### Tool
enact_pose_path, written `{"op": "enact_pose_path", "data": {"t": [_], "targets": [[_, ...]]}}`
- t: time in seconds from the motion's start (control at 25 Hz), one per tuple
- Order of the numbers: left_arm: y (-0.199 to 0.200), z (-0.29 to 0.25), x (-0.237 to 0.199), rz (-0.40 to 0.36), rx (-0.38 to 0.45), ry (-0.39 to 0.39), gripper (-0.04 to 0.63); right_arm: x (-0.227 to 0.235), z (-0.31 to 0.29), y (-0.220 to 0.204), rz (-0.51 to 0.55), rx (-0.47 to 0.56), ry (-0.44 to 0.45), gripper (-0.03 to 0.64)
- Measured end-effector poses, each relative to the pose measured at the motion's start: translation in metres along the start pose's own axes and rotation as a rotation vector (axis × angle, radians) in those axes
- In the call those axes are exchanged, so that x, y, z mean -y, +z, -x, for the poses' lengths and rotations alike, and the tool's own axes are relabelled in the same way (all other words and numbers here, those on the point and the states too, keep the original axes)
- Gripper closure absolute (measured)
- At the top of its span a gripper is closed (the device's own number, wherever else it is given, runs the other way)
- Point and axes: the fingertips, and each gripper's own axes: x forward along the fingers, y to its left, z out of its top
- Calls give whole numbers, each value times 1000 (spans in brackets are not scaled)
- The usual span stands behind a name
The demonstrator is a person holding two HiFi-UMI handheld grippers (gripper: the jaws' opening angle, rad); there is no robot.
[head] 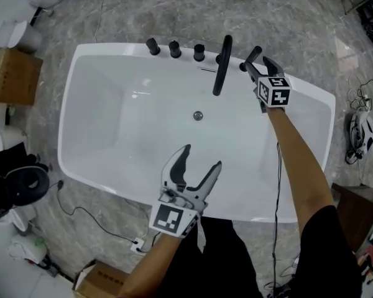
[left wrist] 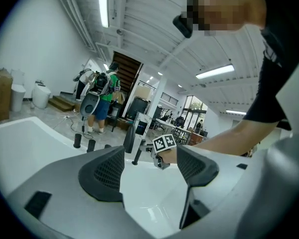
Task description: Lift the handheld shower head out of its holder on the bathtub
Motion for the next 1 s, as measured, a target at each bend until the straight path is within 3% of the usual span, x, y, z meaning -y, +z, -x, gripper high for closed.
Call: {"op": "enact_pose_path", "data": {"t": [0.72, 0.84, 1.0], "targets": [[-16, 3, -7, 40, -30, -14, 291, 14, -43, -5, 46, -31, -15, 383], [-14, 9, -11, 46, -39, -8, 291, 15, -41, -5, 21, -45, -37, 491], [-5, 15, -24, 52, -17, 0, 291, 17, -38, -6, 29, -77, -70, 489]]}}
